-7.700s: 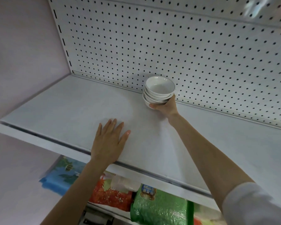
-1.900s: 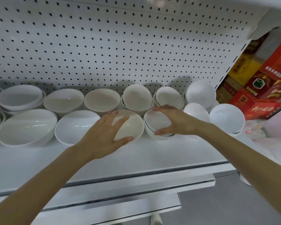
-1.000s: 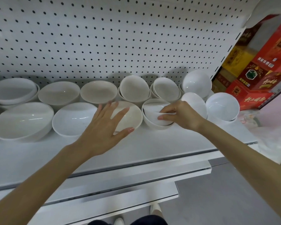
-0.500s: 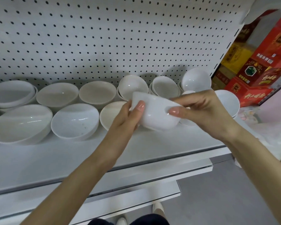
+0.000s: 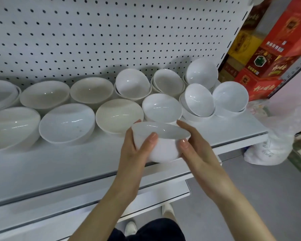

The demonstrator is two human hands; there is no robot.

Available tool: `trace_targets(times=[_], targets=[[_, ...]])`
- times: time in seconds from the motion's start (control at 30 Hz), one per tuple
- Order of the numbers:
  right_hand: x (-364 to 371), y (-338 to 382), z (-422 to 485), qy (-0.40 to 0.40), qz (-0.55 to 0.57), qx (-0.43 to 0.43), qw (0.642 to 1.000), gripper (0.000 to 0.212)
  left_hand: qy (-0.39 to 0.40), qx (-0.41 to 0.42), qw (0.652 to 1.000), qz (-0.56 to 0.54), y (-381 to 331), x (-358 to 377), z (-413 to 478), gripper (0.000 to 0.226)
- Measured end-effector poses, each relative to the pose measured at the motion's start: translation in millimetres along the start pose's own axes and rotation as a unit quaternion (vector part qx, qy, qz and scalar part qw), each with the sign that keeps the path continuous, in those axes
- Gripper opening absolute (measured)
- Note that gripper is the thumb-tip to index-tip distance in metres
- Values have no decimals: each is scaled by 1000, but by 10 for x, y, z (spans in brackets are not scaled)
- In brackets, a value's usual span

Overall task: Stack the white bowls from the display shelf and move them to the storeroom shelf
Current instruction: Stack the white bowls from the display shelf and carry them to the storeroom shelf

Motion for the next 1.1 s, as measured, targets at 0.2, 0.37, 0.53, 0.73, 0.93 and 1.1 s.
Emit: trace_targets(times=[0.2, 0.37, 0.53, 0.73, 0.93, 1.1], targets=[[58, -329, -52, -3, 97, 28, 995, 94, 54, -28, 996, 68, 180, -52, -45, 88], [-107, -487, -4, -47, 111, 21, 992, 81, 85, -88, 984, 130, 237, -89, -28, 78], [-161, -504, 74, -33, 70, 11, 997, 76, 73, -80, 983, 151, 236, -164, -12, 73], [-161, -538, 117, 0, 59, 16, 998, 75, 44, -65, 990, 120, 144, -196, -38, 48], [-197, -515, 115, 8, 79, 6, 997, 80, 36, -71, 992, 95, 142, -146, -75, 49], [-353, -493, 90, -2, 83, -12, 996, 72, 29, -103, 973, 203, 170, -91, -65, 37]])
Point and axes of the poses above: each hand's wrist, its own z-axis towards the middle knuckle, its own x-axis out of the palm, y = z × x, the point moved 8 cm from there along z, towards the middle knuckle, and after that the axes turned 2 degrees about -z, right-handed, at the moved point
